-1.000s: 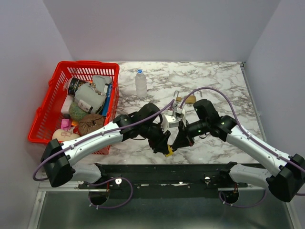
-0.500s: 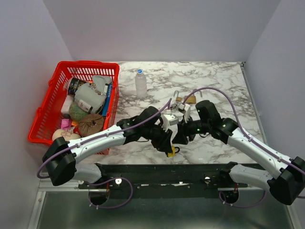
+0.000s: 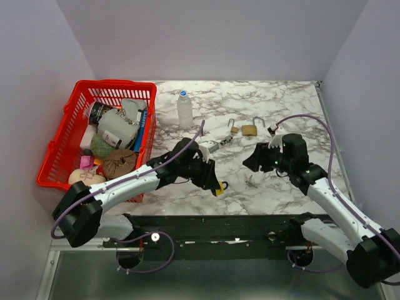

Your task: Unlock with the key

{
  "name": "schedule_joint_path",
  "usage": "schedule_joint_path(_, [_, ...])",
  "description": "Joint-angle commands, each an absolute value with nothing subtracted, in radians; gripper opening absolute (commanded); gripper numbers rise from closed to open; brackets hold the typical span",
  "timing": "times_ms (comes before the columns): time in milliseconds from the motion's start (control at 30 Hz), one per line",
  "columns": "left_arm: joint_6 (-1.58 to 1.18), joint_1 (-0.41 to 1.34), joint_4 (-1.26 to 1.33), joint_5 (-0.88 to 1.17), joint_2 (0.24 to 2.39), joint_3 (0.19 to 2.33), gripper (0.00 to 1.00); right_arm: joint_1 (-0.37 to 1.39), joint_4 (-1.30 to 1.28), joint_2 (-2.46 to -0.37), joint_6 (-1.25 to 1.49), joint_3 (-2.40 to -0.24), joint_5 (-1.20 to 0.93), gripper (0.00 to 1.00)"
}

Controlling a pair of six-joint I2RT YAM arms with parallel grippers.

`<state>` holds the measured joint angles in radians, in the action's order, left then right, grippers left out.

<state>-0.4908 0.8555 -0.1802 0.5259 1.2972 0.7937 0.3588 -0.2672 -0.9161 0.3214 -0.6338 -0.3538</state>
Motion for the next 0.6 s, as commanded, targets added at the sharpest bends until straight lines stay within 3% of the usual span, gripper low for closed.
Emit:
schedule_joint_path(0, [-0.670, 0.778, -0.052, 0.401, 1.278, 0.746, 0.00, 0.357, -0.224, -0.940, 0.371, -0.559, -0.360, 0.63])
schedule_joint_path(133, [-0.793, 0.764, 0.084, 0.266, 1.293, 0.680, 0.00, 0.365, -0.019, -0.902, 0.474, -0.442, -0.474, 0.62])
schedule_joint_path(567, [-0.997, 0.793, 0.272, -0.142, 1.480, 0.634, 0.00, 0.373, -0.150, -0.887, 0.453, -0.407, -0.218, 0.61])
